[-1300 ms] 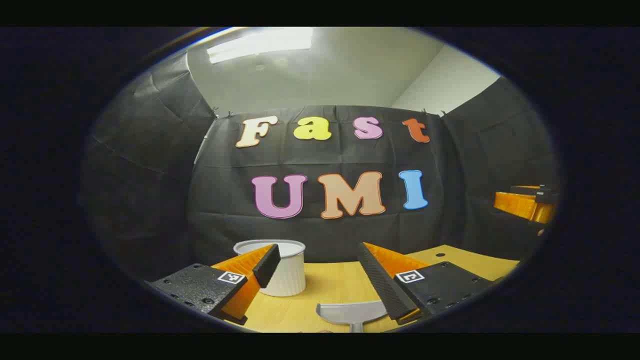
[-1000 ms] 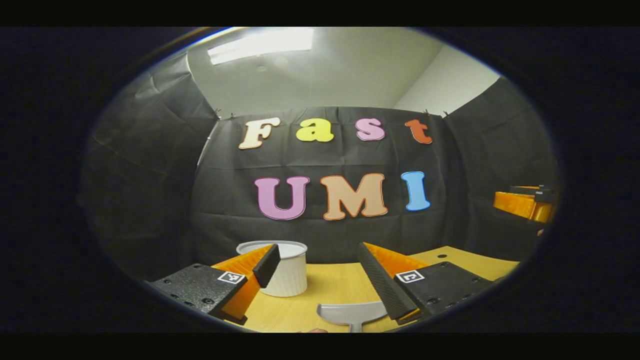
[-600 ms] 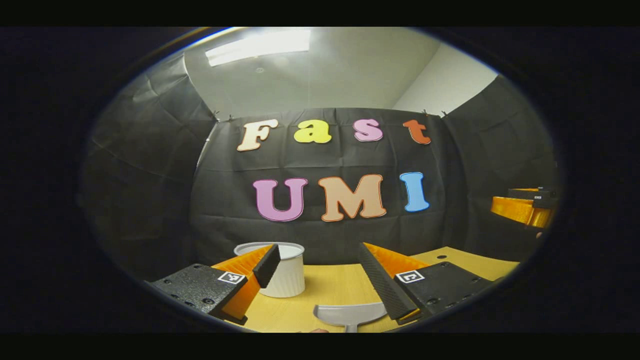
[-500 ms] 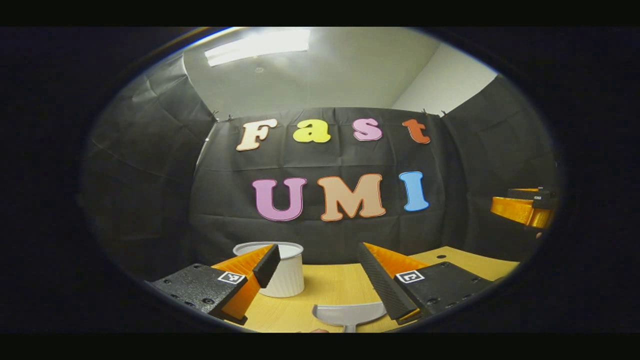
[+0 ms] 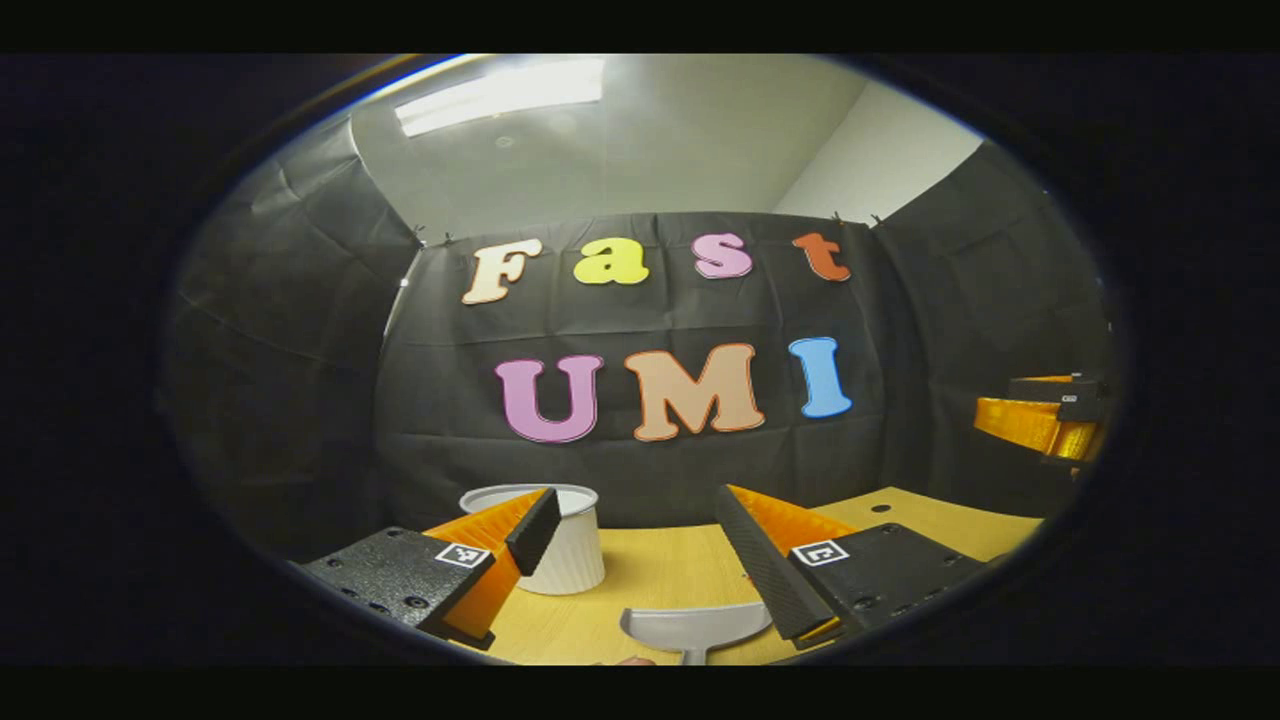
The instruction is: Pick up the small broom and dustpan from the desktop, sweep the trash into the dustpan with the broom, and then empty the trash into the garbage bin.
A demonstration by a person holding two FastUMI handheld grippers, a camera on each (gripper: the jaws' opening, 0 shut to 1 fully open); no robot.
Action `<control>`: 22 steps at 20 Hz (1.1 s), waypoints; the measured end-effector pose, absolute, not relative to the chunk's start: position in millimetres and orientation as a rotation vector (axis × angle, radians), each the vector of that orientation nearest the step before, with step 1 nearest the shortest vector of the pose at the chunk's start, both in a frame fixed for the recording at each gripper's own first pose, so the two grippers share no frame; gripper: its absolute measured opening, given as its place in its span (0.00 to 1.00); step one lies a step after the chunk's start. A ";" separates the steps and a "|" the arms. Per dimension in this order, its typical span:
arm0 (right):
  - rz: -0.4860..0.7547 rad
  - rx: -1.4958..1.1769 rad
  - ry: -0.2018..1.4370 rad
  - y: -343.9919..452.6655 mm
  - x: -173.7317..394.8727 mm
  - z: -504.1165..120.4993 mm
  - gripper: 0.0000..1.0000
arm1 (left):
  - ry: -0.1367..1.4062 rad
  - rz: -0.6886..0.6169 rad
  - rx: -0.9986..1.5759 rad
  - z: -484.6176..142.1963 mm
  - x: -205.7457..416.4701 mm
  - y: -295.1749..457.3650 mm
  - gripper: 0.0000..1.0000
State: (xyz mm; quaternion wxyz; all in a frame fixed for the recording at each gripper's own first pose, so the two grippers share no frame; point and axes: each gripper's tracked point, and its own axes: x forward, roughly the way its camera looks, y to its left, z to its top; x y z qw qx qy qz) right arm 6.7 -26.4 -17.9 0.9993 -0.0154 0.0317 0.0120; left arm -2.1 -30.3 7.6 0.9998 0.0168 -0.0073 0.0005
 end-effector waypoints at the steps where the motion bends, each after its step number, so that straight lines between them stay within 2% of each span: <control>1: 0.025 -0.034 0.066 -27.0 6.3 -18.2 0.98 | -0.015 0.000 0.031 7.5 -1.8 -32.3 0.93; 9: 0.054 -0.034 0.069 -27.2 5.4 -16.4 0.98 | -0.008 0.012 0.045 5.6 -5.3 -39.5 0.94; 15: 0.135 -0.041 0.094 -25.4 -0.3 -26.8 0.98 | 0.025 0.024 0.062 -2.7 -8.8 -55.7 0.93; 19: 0.213 -0.039 0.147 -19.4 -5.4 -44.6 0.98 | 0.048 0.011 0.097 -12.0 -14.9 -68.4 0.93; 22: 0.233 -0.049 0.219 -19.1 -8.4 -70.8 0.98 | 0.126 -0.017 0.113 -39.9 -21.5 -77.4 0.93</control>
